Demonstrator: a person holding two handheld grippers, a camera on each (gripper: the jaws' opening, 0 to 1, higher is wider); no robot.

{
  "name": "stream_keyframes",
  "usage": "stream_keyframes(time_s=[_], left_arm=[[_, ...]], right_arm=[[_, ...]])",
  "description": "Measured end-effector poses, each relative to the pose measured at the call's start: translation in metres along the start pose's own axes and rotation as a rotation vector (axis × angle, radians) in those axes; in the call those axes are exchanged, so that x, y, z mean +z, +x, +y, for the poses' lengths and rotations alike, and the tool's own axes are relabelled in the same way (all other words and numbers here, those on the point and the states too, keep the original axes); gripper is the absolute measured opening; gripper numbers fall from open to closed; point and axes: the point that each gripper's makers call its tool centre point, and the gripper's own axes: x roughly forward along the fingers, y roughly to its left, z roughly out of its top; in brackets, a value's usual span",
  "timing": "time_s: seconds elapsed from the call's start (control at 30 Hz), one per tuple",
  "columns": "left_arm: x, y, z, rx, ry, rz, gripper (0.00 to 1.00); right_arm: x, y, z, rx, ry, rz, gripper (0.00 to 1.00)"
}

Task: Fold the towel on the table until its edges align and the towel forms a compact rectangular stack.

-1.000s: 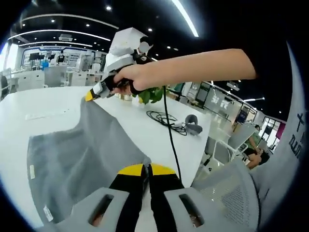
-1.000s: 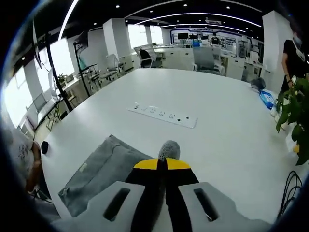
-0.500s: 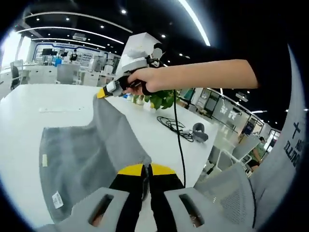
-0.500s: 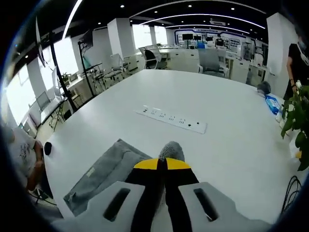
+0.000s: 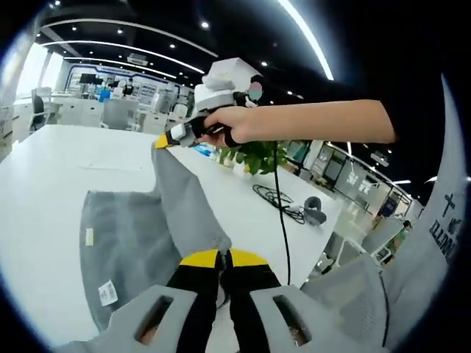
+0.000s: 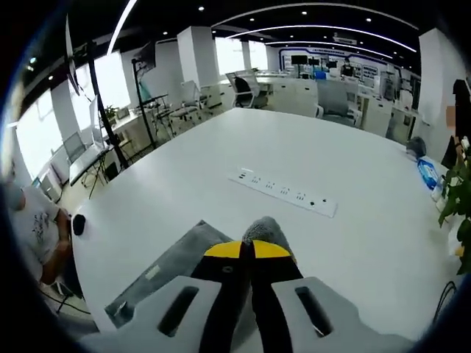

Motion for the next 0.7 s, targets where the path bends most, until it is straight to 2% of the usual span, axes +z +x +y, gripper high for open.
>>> stream_keyframes(time_s=[0.17,0.3,0.47,0.7], left_arm=[[-0.005,-0.009,0.019,0.035,-0.026,-0.014,0.04],[-0.003,-0.015,0.022,0.052,-0.035,-0.021,0.04],[-0.003,-0.022,0.026,0.071,-0.040,-0.027,0.04],[-0.010,-0.031,0.041,0.126,-0.056,-0.037,0.04]], right_arm=[[0.004,-0.001,0.015,0.011,-0.018,0.000,0.00],[0.009,0.002,0.014,0.016,-0.025,-0.001,0.00],[0.012,0.005,0.023,0.020,-0.030,-0.002,0.00],[0.019,0.016,0.035,0.034,-0.039,-0.001,0.00]])
